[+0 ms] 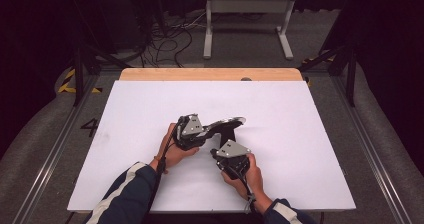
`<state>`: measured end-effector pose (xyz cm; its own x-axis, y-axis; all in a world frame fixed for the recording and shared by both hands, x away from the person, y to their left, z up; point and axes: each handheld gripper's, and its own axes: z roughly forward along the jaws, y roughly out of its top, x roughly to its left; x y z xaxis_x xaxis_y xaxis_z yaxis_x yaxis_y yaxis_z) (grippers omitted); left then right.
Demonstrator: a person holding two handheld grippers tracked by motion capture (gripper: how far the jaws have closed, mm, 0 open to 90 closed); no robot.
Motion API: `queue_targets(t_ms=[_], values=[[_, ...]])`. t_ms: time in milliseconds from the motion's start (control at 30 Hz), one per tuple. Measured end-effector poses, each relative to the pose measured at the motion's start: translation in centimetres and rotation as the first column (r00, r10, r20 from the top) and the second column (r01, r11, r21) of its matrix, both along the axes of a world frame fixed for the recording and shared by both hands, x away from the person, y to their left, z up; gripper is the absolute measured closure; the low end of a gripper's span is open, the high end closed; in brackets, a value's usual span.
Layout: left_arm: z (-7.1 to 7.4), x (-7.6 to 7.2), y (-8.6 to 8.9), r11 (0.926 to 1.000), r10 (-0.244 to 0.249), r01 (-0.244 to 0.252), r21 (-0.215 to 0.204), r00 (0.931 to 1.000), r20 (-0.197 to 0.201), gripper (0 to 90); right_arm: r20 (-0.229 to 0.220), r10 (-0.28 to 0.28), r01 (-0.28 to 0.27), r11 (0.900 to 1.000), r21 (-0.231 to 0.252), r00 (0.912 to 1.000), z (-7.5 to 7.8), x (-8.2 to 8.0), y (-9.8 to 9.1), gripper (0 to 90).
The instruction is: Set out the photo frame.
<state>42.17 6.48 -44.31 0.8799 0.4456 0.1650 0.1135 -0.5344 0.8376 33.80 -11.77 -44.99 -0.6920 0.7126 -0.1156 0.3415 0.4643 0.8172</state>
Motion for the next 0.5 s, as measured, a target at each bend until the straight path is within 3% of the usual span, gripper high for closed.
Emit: queue_targets(t_ms=[167, 500], values=[[-0.1, -0.3, 0.0, 1.0000, 0.009, -0.009, -0.003, 0.9999, 0.005, 77.5, -0.031, -0.005, 0.005, 0.9997, 0.024, 0.9995, -0.1, 0.4, -1.2, 89.2], [0.3, -1.3, -0.4, 0.9984, 0.004, -0.006, 0.056, 0.9995, 0.033, 77.2, -0.067, -0.013, 0.016, 0.9991, 0.040, 0.9976, 0.1, 0.9, -2.9, 90.0]])
